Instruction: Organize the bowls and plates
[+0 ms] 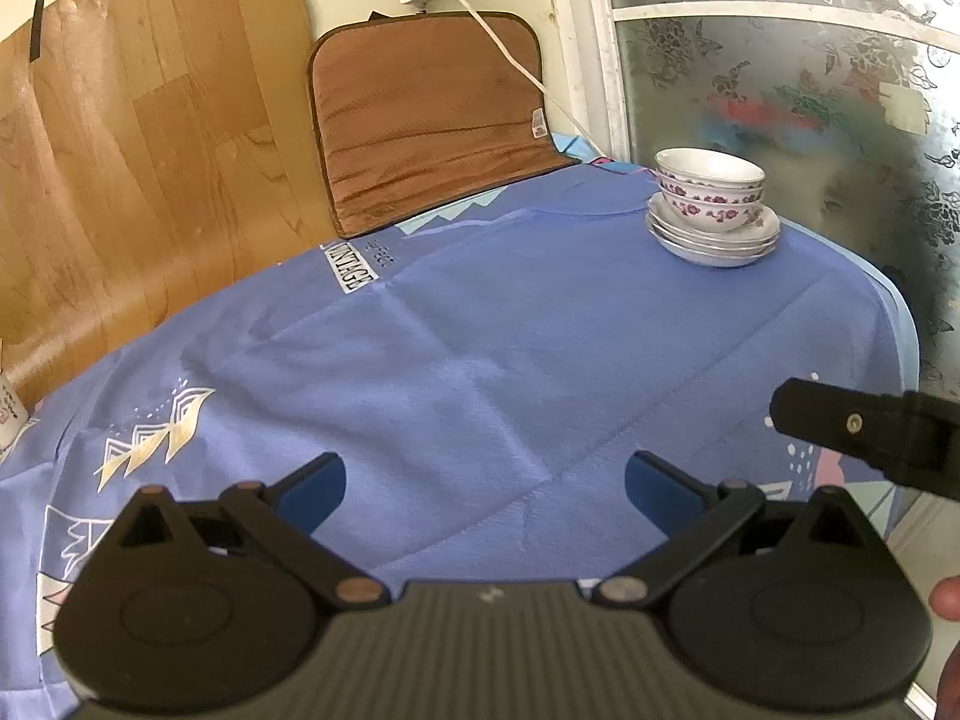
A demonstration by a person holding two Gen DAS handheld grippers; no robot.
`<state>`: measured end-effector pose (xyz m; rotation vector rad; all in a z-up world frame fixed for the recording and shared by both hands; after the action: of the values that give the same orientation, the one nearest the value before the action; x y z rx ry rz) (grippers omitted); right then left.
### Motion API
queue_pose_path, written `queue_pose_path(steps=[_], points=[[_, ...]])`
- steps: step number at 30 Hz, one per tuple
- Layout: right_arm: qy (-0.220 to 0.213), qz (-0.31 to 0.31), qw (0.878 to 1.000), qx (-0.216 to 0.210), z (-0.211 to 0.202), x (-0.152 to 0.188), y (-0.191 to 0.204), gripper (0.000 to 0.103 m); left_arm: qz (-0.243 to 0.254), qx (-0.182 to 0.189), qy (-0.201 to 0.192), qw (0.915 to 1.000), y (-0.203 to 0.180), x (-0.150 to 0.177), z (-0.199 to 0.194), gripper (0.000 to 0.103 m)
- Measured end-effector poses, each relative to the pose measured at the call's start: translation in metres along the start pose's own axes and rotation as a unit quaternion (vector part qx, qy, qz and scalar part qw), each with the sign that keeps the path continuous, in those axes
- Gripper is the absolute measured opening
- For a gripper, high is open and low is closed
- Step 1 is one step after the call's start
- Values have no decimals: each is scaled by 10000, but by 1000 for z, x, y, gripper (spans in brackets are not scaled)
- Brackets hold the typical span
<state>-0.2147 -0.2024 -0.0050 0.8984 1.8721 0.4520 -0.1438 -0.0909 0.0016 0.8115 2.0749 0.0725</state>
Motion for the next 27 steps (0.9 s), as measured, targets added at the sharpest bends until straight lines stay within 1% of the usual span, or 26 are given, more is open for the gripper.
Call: queue_pose_path(steps=[27], points=[[11,47,10000,26,1,3,0,103,41,49,29,10000,-5,3,2,103]])
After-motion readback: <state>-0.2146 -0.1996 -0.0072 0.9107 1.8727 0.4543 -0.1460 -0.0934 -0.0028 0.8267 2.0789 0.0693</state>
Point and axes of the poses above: each gripper's, at about its wrist camera, not at the fingertips, and z roughly the way its jaws point, y to its left, x to its underside, the point moved 5 cm from there along z, roughly the way its jaws point, and after that the axes turned 11 degrees about z, right-handed, at the moved point
